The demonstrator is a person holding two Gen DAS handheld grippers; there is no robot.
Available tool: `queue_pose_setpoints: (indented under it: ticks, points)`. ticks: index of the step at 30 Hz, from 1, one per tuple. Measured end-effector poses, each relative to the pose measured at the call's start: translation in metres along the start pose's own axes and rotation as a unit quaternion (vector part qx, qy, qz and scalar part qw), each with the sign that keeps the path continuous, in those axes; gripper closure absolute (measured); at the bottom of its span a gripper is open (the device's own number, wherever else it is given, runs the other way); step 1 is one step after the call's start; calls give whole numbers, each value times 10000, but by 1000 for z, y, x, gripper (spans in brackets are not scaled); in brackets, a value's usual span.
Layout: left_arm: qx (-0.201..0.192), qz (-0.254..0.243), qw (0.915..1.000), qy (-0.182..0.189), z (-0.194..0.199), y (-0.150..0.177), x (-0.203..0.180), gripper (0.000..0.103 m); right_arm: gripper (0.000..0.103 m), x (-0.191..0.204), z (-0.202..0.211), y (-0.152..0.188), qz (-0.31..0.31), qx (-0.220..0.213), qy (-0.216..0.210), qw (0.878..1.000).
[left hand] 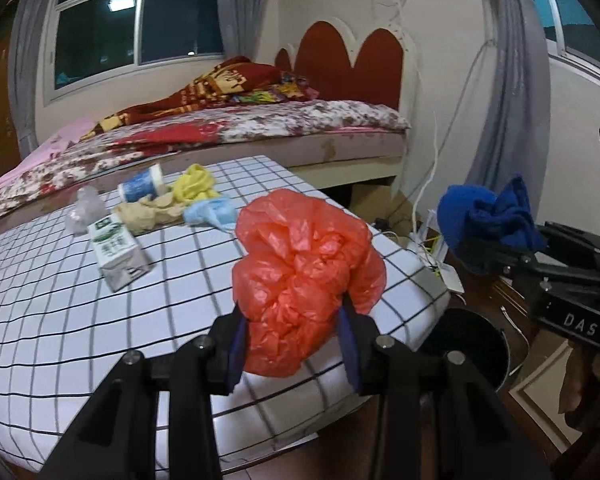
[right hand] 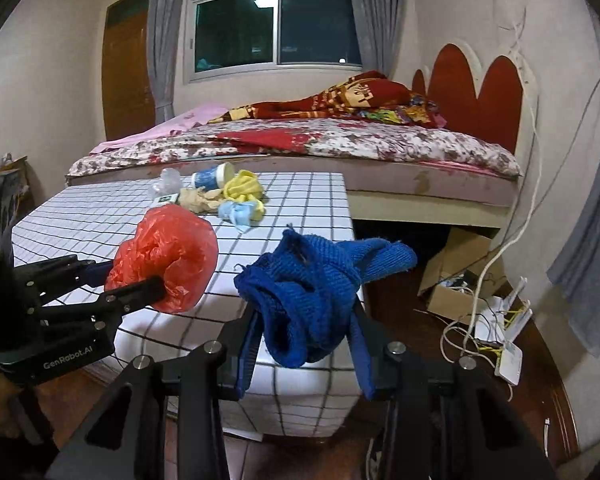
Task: Collect trash
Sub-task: 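Carry the blue cloth and red bag over the black bin with both tools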
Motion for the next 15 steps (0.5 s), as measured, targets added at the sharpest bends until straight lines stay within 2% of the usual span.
queue_pose_setpoints:
  ticks: [15]
  points:
    - [157, -369, 9971, 650, -32, -5, -71, 62, 61, -66, 16, 27, -382, 152, 561, 9976]
Point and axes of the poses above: each gripper's, at about its wrist camera, not at the fingertips, and z roughly against the way its jaws point, x to its left, y to its underside, the point moved 2 cm from there along -z, roughly the way its jaws point, and after that the axes turned 11 degrees about y, right-handed, at the moved point
